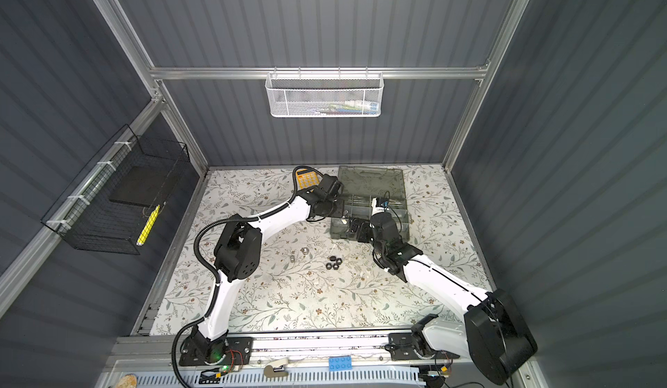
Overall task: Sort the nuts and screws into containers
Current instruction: 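Carry the wing nut over the box with the left gripper, then lower the wing nut into the wing-nut compartment and open the left gripper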
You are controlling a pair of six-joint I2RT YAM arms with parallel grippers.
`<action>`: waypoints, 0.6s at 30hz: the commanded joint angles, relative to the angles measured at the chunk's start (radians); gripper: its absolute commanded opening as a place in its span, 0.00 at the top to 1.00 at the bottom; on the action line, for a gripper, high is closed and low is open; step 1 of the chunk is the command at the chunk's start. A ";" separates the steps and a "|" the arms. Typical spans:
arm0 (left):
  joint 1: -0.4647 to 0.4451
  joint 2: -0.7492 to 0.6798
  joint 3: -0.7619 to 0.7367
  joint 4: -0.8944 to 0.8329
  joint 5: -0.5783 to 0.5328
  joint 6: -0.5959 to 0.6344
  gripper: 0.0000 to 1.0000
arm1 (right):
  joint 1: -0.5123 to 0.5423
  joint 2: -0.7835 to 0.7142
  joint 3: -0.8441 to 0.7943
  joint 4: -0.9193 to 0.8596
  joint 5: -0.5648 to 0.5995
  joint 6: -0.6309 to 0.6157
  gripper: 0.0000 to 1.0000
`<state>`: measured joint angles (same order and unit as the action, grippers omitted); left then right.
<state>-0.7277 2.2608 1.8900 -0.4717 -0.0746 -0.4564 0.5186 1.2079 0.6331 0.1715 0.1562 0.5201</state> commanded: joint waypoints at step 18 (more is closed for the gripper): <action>0.007 -0.119 -0.049 -0.032 -0.048 0.016 0.46 | -0.018 0.010 0.001 0.002 -0.041 0.006 0.01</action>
<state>-0.7280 2.2356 1.8679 -0.4782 -0.0887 -0.4515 0.5053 1.2057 0.6296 0.1715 0.1204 0.5373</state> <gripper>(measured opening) 0.522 0.993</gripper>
